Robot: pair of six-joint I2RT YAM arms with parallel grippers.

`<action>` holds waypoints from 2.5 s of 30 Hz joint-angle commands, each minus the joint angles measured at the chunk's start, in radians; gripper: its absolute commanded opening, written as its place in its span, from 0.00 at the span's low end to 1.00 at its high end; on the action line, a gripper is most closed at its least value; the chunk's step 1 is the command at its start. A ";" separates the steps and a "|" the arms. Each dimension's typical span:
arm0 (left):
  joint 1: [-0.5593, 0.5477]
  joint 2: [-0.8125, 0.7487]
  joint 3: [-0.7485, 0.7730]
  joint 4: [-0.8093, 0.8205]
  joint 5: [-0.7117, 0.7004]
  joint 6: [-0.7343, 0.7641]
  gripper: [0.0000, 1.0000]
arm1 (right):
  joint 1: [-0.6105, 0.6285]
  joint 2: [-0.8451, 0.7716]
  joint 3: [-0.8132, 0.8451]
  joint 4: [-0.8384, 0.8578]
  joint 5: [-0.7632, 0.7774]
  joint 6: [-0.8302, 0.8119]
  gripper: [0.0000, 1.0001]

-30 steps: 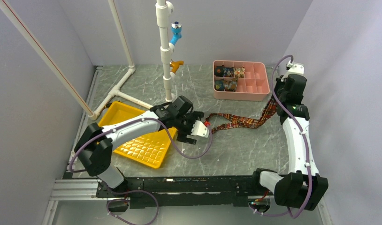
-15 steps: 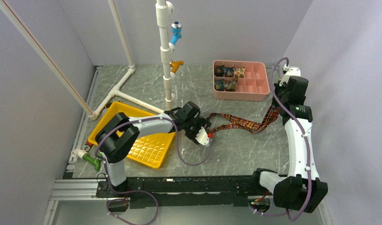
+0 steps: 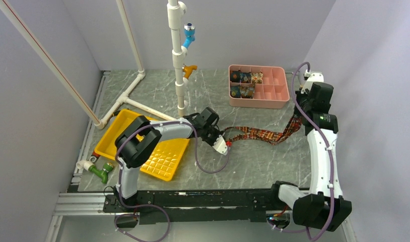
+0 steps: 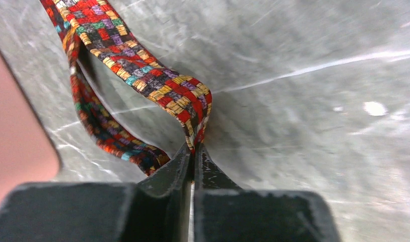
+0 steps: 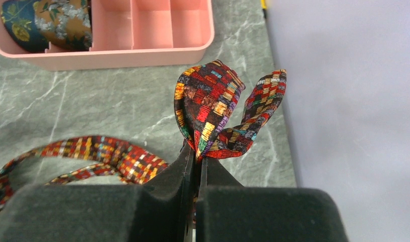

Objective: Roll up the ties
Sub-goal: Flatten out the tie at the center of the board.

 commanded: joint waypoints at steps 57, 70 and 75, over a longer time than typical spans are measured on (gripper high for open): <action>0.311 -0.251 -0.129 -0.564 -0.019 -0.590 0.07 | -0.386 0.346 -0.242 0.014 -0.193 -0.601 0.72; 0.311 -0.204 -0.105 -0.571 -0.061 -0.604 0.07 | -0.389 0.297 -0.097 -0.226 -0.403 -0.708 0.89; 0.313 -0.208 -0.105 -0.569 -0.102 -0.607 0.04 | -0.433 0.345 -0.068 -0.319 -0.404 -0.846 0.93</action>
